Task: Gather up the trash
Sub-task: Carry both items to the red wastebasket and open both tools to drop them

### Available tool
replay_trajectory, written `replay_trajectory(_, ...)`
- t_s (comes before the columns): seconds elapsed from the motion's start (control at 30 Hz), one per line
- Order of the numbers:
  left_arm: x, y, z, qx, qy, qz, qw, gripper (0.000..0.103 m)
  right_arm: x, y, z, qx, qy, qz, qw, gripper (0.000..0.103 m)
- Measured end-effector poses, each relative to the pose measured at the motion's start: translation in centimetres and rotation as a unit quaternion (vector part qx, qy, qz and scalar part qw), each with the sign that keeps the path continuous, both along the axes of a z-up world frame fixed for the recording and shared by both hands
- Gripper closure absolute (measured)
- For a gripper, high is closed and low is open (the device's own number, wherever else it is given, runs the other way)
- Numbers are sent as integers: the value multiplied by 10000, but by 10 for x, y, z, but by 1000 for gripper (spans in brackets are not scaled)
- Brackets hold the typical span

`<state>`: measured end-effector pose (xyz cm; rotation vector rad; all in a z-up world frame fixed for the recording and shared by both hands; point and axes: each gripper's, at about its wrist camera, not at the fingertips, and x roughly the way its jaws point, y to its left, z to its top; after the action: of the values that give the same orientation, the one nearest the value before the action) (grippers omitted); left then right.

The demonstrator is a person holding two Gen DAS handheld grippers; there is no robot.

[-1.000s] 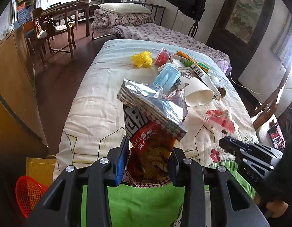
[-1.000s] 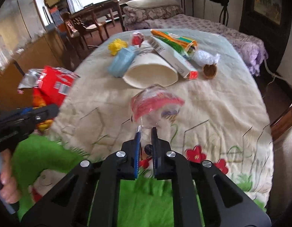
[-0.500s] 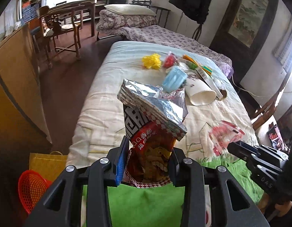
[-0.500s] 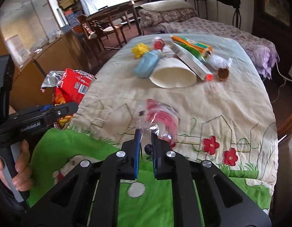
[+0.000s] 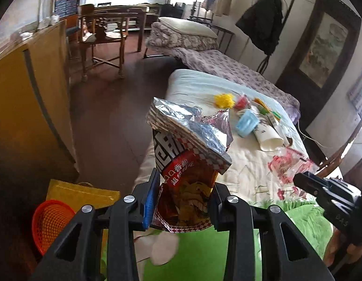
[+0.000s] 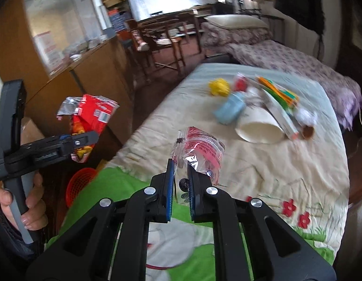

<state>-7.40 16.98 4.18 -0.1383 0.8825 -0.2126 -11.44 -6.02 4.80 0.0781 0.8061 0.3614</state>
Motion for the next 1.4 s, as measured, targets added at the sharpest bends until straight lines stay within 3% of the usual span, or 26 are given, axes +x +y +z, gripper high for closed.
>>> replay_trajectory(0.17,-18,48,-2,91,75,395,9991,66,7,55,14,175,35,781,9968,91)
replay_trajectory(0.33,-35,111,-21,211,356,996,9942,66,21,127,10,511,490,1674,9833,91)
replay_trajectory(0.47,-49,167,-52,224,799,1566,9842,66,30,196,-4,502,919,2279,9680,91)
replay_trajectory(0.67,-72,242,-116,225,1618,2334,9585,66,41,293,-46,123,1500,2909,9448,91)
replay_trajectory(0.83,-87,287,-161,84,2150,2690,9388,65,49,343,-82,-45,2029,3108,9285,91)
replay_trajectory(1.07,-87,303,-191,-114,2450,2799,9282,61,58,382,-125,-83,2657,3150,9111,87)
replay_trajectory(1.13,-87,305,-193,-184,2486,2859,9253,56,60,389,-134,-111,2731,3182,9077,77)
replay_trajectory(1.2,-88,308,-196,-230,2520,2908,9227,42,61,391,-140,-98,2732,3142,9092,59)
replay_trajectory(1.4,-92,315,-195,-222,2519,3057,9179,31,71,379,-146,30,2717,2931,9166,57)
